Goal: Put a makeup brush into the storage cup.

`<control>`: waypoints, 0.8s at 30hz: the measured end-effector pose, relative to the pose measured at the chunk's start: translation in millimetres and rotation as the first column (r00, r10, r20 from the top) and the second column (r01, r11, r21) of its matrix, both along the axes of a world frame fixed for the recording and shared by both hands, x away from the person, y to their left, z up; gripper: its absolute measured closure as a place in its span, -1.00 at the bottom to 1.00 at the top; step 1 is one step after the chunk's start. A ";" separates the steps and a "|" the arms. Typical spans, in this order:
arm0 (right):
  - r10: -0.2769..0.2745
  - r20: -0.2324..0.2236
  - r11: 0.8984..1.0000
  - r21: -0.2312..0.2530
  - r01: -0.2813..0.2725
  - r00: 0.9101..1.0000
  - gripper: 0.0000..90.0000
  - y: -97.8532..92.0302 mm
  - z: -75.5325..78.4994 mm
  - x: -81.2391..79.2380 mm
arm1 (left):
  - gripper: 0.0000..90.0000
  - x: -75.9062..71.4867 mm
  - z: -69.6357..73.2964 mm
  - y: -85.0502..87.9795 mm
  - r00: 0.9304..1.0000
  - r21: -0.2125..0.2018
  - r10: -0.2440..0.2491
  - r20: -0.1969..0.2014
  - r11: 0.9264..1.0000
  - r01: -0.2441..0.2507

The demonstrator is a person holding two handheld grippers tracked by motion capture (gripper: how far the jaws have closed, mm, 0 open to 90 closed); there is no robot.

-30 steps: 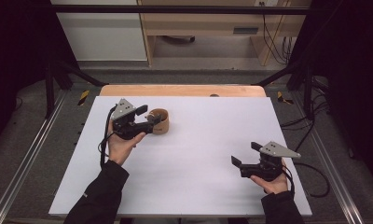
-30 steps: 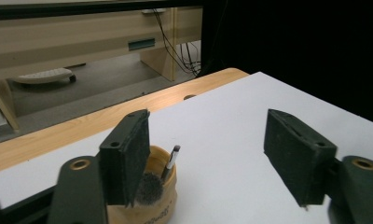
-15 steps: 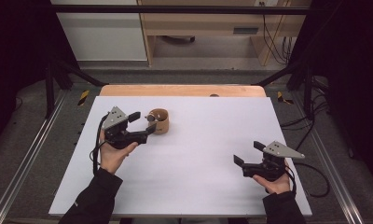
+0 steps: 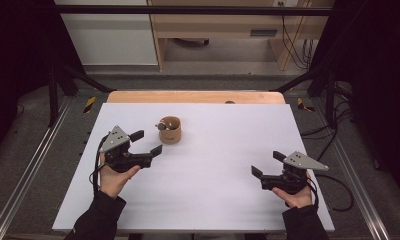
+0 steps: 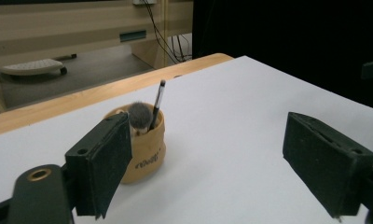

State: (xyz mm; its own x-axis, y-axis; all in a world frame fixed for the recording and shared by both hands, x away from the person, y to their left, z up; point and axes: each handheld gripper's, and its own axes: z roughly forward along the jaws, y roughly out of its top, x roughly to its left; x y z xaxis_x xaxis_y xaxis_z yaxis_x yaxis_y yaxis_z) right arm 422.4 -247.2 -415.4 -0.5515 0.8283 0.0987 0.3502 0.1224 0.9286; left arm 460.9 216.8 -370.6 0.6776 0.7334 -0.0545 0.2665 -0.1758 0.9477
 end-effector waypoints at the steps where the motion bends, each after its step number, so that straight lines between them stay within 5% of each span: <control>1: 0.000 0.000 1.000 0.000 0.000 1.000 -0.90 -0.1 0.0 -0.1 | -0.69 -1.1 -1.4 0.7 1.000 -0.003 -0.002 -0.007 1.000 0.002; 24: 0.000 0.004 1.000 0.000 0.000 1.000 -0.90 -0.3 0.1 -1.2 | -0.78 -23.5 -35.5 30.1 0.998 0.025 0.042 -0.046 0.999 -0.041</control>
